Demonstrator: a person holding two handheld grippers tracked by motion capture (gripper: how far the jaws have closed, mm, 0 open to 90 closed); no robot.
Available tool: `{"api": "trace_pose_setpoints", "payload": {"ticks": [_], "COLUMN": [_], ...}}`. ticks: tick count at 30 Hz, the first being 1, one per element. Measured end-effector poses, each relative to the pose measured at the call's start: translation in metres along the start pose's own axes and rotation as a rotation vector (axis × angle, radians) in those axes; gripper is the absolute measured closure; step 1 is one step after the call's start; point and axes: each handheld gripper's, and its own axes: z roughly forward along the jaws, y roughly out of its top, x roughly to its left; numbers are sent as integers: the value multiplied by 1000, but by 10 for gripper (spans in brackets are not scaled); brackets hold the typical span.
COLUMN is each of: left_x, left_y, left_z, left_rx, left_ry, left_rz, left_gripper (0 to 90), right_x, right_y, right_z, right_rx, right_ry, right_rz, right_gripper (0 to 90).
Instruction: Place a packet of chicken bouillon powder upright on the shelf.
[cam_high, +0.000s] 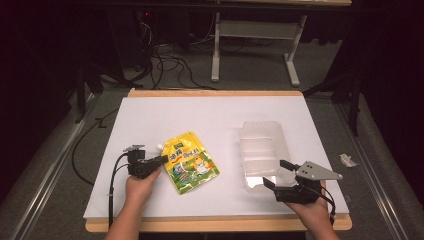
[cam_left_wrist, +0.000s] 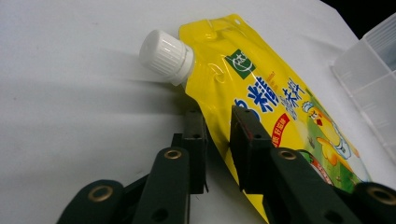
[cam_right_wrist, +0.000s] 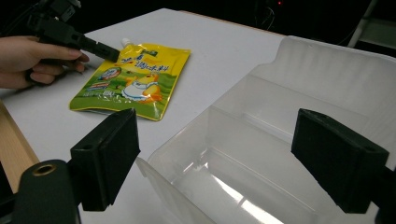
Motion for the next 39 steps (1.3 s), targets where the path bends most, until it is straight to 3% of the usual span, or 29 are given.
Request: {"api": "trace_pose_setpoints", "payload": {"ticks": [5, 13, 21, 26, 27, 31, 39], "left_x": [-10, -22, -32, -43, -44, -52, -65], "left_y": [-1, -1, 0, 1, 2, 2, 2], "left_z": [0, -4, -10, -17, -16, -23, -31], "left_rx": [-17, -57, -117, -151, -169, -188, -236], "left_ry": [40, 84, 87, 109, 89, 110, 102], "left_rz": [79, 146, 176, 239, 260, 280, 333], "left_gripper": [894, 900, 900, 900, 900, 900, 900], "right_x": [0, -1, 1, 0, 0, -1, -1], "right_y": [1, 1, 1, 2, 2, 1, 1], "right_z": [0, -2, -2, -4, -4, -4, -4], "right_rx": [-5, -7, -5, -10, -12, -14, -20], "right_ry": [1, -6, -11, -20, -19, -20, -21], "right_rz": [-1, -8, -9, -7, -5, -7, 2], "right_gripper": [155, 155, 155, 155, 155, 153, 152]}}
